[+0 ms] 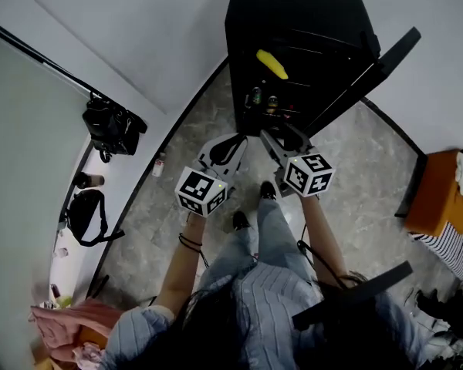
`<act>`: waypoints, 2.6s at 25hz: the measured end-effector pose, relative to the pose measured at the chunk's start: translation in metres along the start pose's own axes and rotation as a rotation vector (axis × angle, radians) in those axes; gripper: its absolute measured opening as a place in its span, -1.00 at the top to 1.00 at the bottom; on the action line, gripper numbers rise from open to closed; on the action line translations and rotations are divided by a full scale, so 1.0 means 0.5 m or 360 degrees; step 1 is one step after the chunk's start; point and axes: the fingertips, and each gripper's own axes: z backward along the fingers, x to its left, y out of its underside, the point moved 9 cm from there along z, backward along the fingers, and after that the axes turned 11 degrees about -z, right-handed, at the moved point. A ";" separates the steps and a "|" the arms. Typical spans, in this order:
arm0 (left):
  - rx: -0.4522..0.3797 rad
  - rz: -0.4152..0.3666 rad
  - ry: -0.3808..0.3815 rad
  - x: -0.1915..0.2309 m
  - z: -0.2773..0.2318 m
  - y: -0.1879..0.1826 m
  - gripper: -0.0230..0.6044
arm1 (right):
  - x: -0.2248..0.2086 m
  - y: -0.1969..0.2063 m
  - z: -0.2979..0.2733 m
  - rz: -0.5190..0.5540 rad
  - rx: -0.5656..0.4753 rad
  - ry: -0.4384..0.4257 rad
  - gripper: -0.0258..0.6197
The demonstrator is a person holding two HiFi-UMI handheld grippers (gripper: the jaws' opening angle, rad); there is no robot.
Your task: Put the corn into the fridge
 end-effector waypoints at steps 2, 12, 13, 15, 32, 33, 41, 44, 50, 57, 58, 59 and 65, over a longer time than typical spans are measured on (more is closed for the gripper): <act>-0.0015 0.0011 0.0009 -0.012 0.023 -0.009 0.86 | 0.026 0.001 0.027 -0.0017 -0.0032 0.0007 0.21; -0.0045 -0.0044 0.0111 -0.100 0.143 -0.041 0.86 | 0.144 0.035 0.154 0.0022 -0.0087 0.0048 0.32; -0.0041 -0.0051 0.0118 -0.106 0.151 -0.041 0.86 | 0.153 0.039 0.165 0.0030 -0.0084 0.0053 0.33; -0.0030 -0.0062 0.0125 -0.114 0.159 -0.039 0.86 | 0.166 0.044 0.183 0.0039 -0.0086 0.0062 0.37; -0.0009 0.0032 0.0027 -0.207 0.184 -0.051 0.86 | 0.207 0.064 0.287 0.0160 -0.0002 0.0046 0.55; -0.0015 0.0039 0.0007 -0.218 0.182 -0.054 0.86 | 0.202 0.066 0.300 0.0158 0.0006 0.0038 0.56; -0.0012 0.0036 -0.0108 -0.350 0.188 -0.070 0.86 | 0.172 0.084 0.420 0.0150 0.0039 -0.0045 0.57; -0.0006 0.0033 -0.0137 -0.413 0.197 -0.074 0.86 | 0.171 0.098 0.472 0.0180 0.0060 -0.0083 0.58; -0.0025 0.0058 -0.0214 -0.525 0.217 -0.081 0.86 | 0.164 0.117 0.584 0.0195 0.0073 -0.0150 0.58; -0.0049 0.0033 -0.0285 -0.666 0.261 -0.085 0.86 | 0.163 0.157 0.721 0.0225 0.0093 -0.0193 0.58; -0.0050 0.0028 -0.0289 -0.684 0.267 -0.083 0.86 | 0.166 0.163 0.736 0.0232 0.0094 -0.0206 0.59; -0.0052 0.0024 -0.0294 -0.700 0.273 -0.082 0.86 | 0.169 0.168 0.749 0.0239 0.0096 -0.0222 0.59; -0.0059 0.0005 -0.0325 -0.772 0.302 -0.087 0.86 | 0.197 0.183 0.807 0.0290 0.0103 -0.0307 0.62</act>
